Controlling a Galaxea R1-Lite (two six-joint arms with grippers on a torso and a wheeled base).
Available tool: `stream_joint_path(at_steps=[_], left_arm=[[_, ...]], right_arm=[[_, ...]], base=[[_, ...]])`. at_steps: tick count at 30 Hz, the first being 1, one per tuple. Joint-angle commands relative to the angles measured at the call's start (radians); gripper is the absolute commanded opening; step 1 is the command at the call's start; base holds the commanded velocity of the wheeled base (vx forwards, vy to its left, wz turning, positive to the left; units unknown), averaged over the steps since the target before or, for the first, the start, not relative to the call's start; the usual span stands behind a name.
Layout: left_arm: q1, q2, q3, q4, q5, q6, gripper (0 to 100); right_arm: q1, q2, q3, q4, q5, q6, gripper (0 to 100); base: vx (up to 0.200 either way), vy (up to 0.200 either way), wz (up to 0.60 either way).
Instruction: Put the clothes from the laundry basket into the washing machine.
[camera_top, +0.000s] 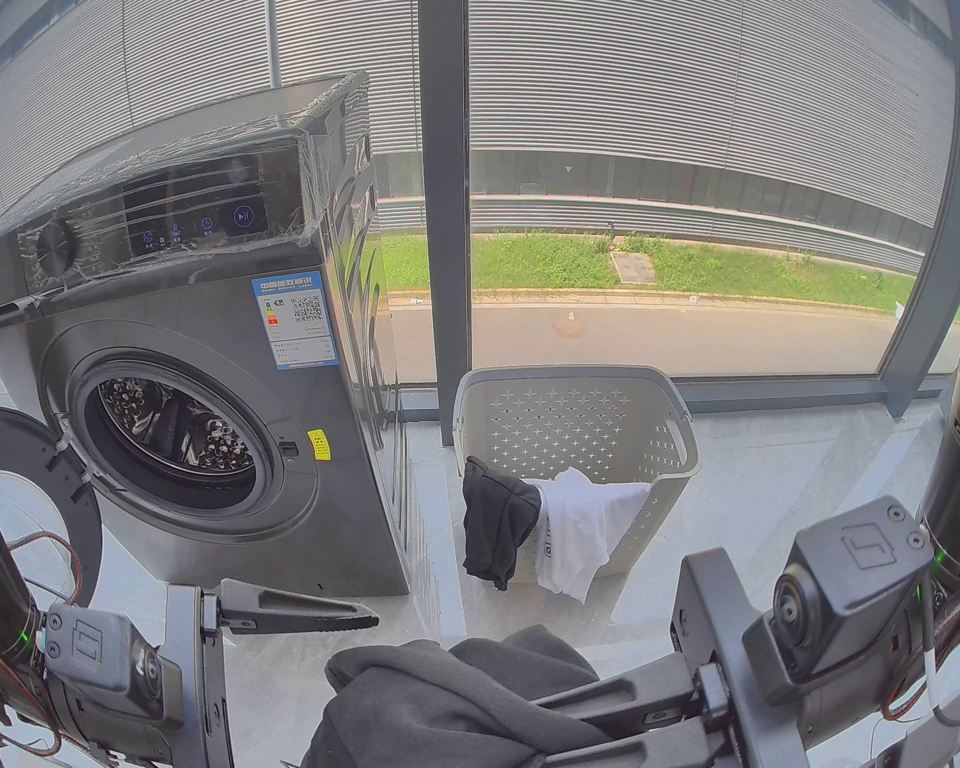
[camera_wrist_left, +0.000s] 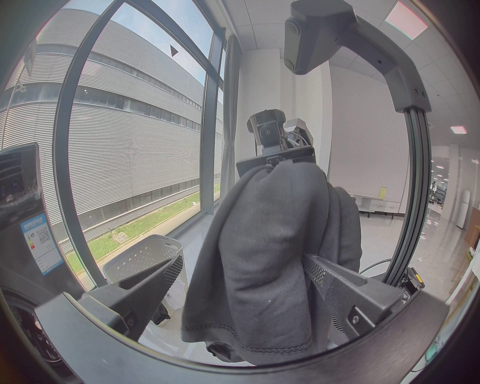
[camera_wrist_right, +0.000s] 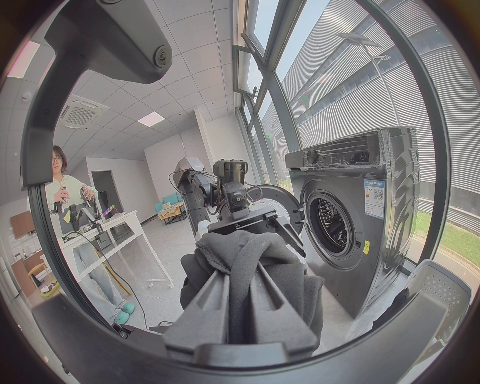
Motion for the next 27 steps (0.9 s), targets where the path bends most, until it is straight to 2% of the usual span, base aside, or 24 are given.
stream_joint_path(at_steps=[1, 6, 7, 17, 21, 27], left_arm=[[0.001, 0.000, 0.016, -0.001, -0.001, 0.000, 100], [0.001, 0.031, 0.002, -0.019, -0.002, 0.000, 100], [0.001, 0.038, -0.001, -0.024, -0.004, 0.000, 0], [0.001, 0.050, -0.010, -0.074, -0.006, -0.001, 0], [0.001, 0.024, -0.012, -0.074, -0.002, -0.004, 0], [0.001, 0.001, -0.013, -0.074, 0.008, -0.006, 0]], right_arm=[[0.003, 0.001, -0.005, 0.001, 0.001, -0.001, 0], [0.025, 0.005, -0.024, -0.001, 0.003, -0.001, 0], [0.031, 0.011, -0.027, -0.001, 0.003, -0.001, 0], [0.022, 0.033, -0.021, 0.001, -0.011, 0.002, 0], [-0.046, 0.042, -0.013, 0.001, -0.057, 0.002, 0], [-0.138, 0.036, -0.018, -0.004, -0.071, 0.002, 0]], base=[[0.000, 0.000, 0.00], [0.000, 0.000, 0.00], [0.000, 0.000, 0.00], [0.000, 0.000, 0.00], [0.000, 0.000, 0.00], [0.000, 0.000, 0.00]])
